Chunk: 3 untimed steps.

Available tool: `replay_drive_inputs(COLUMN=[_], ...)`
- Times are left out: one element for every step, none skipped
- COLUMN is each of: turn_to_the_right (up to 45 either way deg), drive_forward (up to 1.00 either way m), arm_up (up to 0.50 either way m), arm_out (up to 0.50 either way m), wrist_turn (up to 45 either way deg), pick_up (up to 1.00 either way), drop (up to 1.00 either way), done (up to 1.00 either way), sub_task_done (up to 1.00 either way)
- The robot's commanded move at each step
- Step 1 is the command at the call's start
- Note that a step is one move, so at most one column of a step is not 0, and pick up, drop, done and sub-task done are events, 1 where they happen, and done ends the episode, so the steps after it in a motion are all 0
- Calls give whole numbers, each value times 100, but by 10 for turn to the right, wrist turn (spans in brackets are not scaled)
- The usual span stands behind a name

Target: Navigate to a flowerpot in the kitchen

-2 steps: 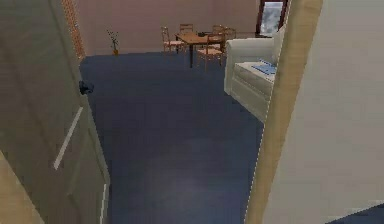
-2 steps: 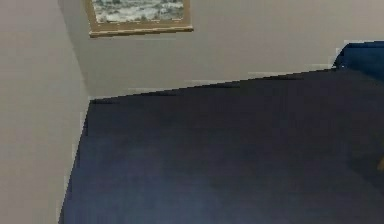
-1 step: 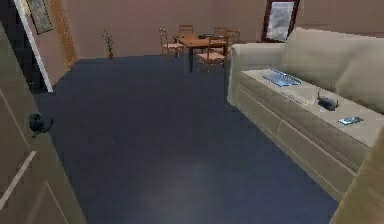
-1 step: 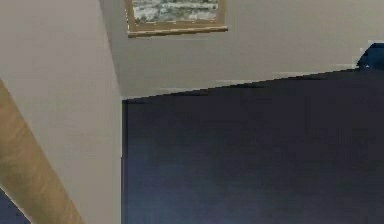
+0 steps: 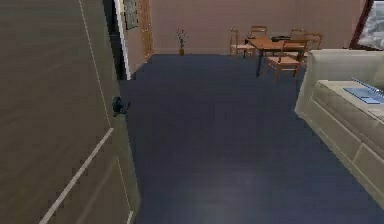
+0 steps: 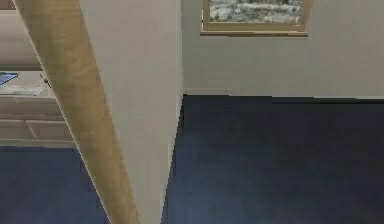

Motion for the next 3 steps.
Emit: replay_drive_inputs(turn_to_the_right=[0, 0, 270], drive_forward=[100, 20, 0], arm_up=[0, 0, 0], arm_out=[0, 0, 0], wrist_turn=[0, 0, 0], pick_up=[0, 0, 0], drop=[0, 0, 0], done=[0, 0, 0], sub_task_done=[0, 0, 0])
